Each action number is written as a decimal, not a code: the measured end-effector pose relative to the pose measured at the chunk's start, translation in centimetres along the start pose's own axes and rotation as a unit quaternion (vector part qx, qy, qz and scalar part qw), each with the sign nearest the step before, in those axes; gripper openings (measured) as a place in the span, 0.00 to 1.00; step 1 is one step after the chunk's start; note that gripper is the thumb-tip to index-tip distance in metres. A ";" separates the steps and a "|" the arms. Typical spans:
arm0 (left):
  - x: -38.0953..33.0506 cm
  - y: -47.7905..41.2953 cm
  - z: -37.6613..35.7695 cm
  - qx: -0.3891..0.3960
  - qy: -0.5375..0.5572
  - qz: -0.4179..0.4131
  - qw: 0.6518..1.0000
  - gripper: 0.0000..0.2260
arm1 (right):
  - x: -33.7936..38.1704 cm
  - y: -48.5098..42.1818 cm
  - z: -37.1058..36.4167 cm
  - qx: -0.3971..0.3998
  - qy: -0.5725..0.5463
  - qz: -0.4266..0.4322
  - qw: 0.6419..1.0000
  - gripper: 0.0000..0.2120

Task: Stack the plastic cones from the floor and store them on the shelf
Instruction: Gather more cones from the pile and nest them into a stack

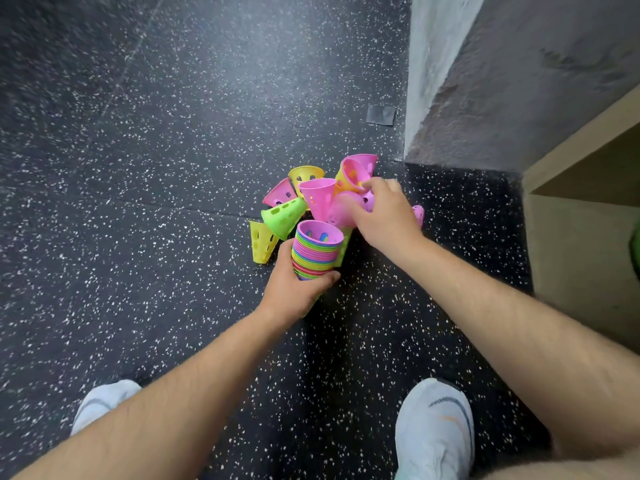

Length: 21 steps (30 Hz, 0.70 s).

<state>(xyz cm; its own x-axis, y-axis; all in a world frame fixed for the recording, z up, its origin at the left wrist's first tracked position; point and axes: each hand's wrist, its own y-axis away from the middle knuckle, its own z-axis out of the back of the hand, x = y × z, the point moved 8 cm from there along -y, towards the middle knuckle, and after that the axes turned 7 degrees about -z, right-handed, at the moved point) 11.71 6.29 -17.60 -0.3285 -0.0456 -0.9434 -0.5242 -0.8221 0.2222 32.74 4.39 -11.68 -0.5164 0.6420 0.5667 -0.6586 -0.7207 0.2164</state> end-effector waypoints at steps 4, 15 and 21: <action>0.2 -0.3 0.0 0.002 -0.007 0.001 1.000 0.33 | -0.8 -0.6 -1.9 0.049 0.044 -0.054 0.996 0.34; 0.1 -0.1 -0.7 0.031 -0.017 -0.017 0.999 0.34 | -2.3 1.5 0.5 0.005 -0.088 -0.026 0.996 0.02; -0.1 0.0 -0.4 0.030 -0.016 -0.015 0.999 0.32 | -3.2 2.6 -0.1 0.017 -0.008 -0.008 1.000 0.08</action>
<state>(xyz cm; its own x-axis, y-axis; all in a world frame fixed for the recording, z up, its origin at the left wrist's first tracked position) 12.07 6.03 -17.57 -0.3367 -0.0034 -0.9416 -0.5802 -0.7869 0.2103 32.59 0.47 -12.98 -0.4960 0.6498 0.5759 -0.6483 -0.7184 0.2523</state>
